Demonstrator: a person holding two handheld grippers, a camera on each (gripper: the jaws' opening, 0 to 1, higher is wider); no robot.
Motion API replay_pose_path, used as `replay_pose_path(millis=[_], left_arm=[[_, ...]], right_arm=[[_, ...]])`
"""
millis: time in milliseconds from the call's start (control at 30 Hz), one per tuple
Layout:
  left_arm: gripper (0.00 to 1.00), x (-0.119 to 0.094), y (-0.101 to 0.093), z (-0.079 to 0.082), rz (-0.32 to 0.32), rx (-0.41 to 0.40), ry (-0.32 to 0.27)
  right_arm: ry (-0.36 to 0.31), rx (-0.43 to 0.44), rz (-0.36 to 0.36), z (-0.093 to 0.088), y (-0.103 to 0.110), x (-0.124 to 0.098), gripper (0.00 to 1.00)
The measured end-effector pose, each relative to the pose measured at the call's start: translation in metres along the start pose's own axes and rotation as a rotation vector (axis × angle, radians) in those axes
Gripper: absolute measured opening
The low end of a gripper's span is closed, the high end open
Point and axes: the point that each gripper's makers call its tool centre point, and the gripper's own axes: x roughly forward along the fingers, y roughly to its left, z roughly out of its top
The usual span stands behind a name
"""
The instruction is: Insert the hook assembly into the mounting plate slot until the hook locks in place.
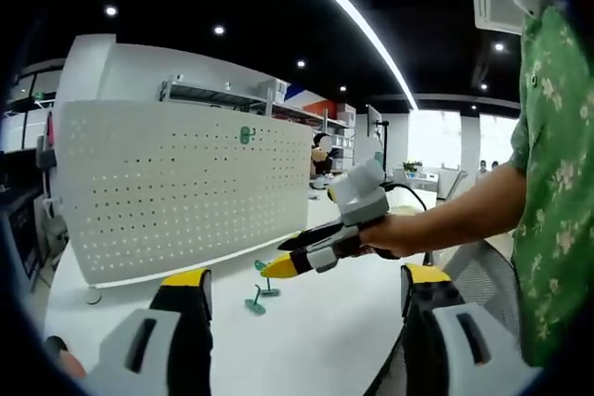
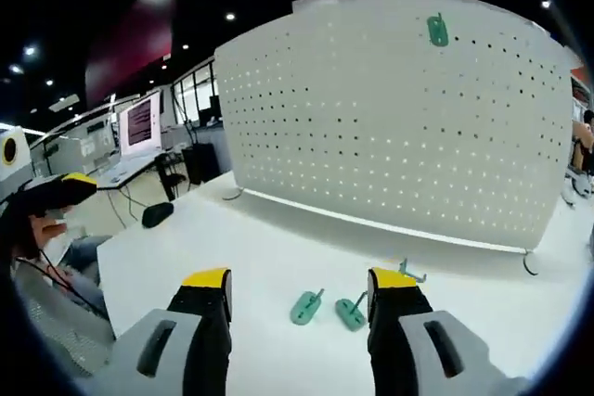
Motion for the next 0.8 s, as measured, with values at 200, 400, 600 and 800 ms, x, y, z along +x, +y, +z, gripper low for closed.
replay_pose_path(millis=[200, 400, 600, 800], left_arm=[[0.86, -0.002, 0.004, -0.001, 0.007, -0.001, 0.003], [0.86, -0.003, 0.006, -0.001, 0.011, -0.006, 0.001], [0.86, -0.003, 0.009, -0.002, 0.015, -0.01, 0.002], [0.85, -0.002, 0.011, -0.002, 0.016, -0.012, 0.005]], right_arm=[[0.067, 0.026, 0.0, -0.014, -0.004, 0.012, 0.53], [0.138, 0.068, 0.005, -0.029, -0.007, 0.021, 0.46], [0.189, 0.073, 0.013, -0.038, -0.008, 0.028, 0.44], [0.222, 0.093, 0.018, -0.041, -0.008, 0.036, 0.4]])
